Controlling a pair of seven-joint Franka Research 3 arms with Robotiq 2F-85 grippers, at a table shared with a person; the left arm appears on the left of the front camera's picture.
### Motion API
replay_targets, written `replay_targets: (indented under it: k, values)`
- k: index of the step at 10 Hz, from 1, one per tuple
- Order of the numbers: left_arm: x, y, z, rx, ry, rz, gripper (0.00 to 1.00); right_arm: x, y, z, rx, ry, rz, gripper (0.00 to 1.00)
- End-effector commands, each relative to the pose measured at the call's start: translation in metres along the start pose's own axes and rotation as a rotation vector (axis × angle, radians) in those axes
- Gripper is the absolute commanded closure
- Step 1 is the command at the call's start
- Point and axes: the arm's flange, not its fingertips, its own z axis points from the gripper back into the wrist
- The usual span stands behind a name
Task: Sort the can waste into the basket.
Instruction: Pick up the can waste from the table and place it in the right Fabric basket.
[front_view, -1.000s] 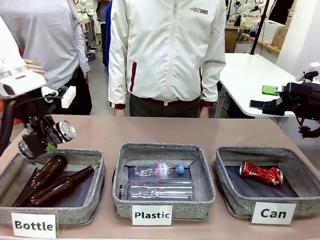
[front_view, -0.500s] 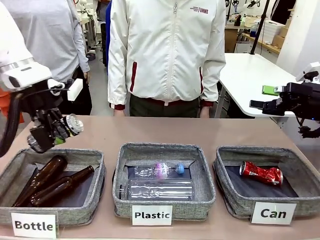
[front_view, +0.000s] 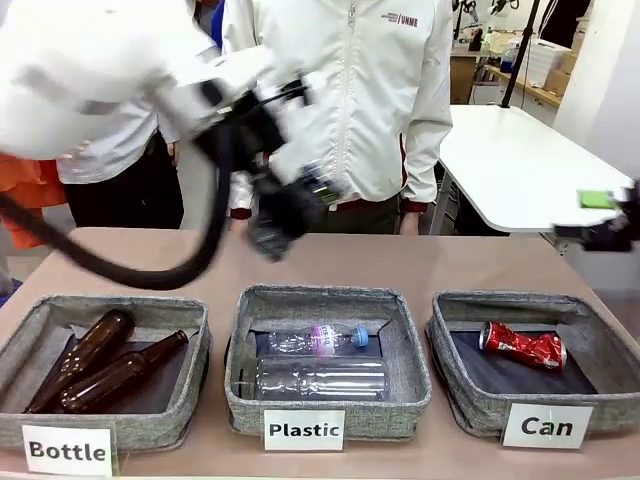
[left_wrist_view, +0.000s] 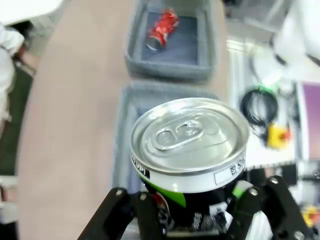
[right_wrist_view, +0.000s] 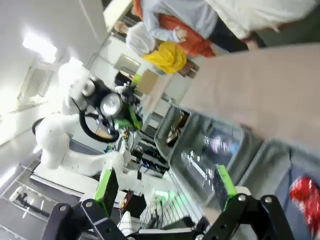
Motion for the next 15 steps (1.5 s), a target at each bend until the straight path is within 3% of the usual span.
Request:
replay_targets:
  k: [1,2,3,4,5,6,7,8,11,12,15]
  values:
    - [0.075,0.023,-0.052,0.043,-0.017,-0.054,0.84,-0.042,0.042,0.065,-0.09,-0.035,0.031,0.0]
    - [0.124,0.015,-0.094,0.099,-0.092,-0.075,0.84,-0.058,0.049,0.099,-0.157,-0.172,0.047,0.0]
    - [0.159,0.003,-0.138,0.061,-0.101,-0.099,0.84,-0.071,0.045,0.124,-0.166,-0.298,0.045,0.0]
    - [0.182,-0.017,-0.18,0.119,-0.031,-0.156,0.84,-0.084,0.04,0.144,-0.185,-0.403,0.039,0.0]
    - [0.197,-0.037,-0.217,0.109,-0.015,-0.207,0.84,-0.098,0.037,0.162,-0.195,-0.5,0.056,0.0]
    - [0.207,-0.05,-0.248,0.205,0.017,-0.235,0.84,-0.107,0.038,0.173,-0.187,-0.541,0.114,0.0]
    - [0.211,-0.051,-0.275,0.21,0.05,-0.221,0.84,-0.116,0.043,0.181,-0.18,-0.577,0.184,0.0]
    - [0.208,-0.049,-0.291,0.178,0.086,-0.189,0.84,-0.097,0.047,0.198,-0.204,-0.49,0.044,0.0]
    - [0.2,-0.037,-0.302,0.094,0.136,-0.208,0.84,-0.097,0.047,0.198,-0.204,-0.49,0.044,0.0]
    - [0.182,-0.046,-0.307,0.162,0.112,-0.207,0.84,-0.097,0.047,0.198,-0.204,-0.49,0.044,0.0]
    - [0.182,-0.046,-0.307,0.162,0.112,-0.207,0.84,-0.097,0.047,0.198,-0.204,-0.49,0.044,0.0]
